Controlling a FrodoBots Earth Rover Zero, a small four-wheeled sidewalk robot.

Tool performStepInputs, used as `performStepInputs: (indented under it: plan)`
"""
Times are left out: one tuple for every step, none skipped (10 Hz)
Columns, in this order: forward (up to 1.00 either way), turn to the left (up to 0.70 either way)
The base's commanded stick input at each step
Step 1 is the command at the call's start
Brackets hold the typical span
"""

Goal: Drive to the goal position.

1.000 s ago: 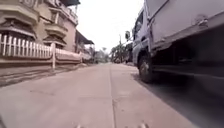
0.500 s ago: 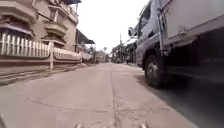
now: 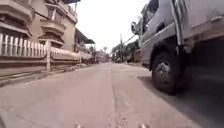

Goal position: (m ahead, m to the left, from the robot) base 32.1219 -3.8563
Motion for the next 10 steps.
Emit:
performStepInputs:
  plan:
    - [0.85,0.0]
    - [0.85,0.0]
    - [0.85,0.0]
    - [0.85,0.0]
    - [0.85,0.0]
    - [0.85,0.0]
    - [0.85,0.0]
    - [0.85,0.0]
    - [0.85,0.0]
    - [0.85,0.0]
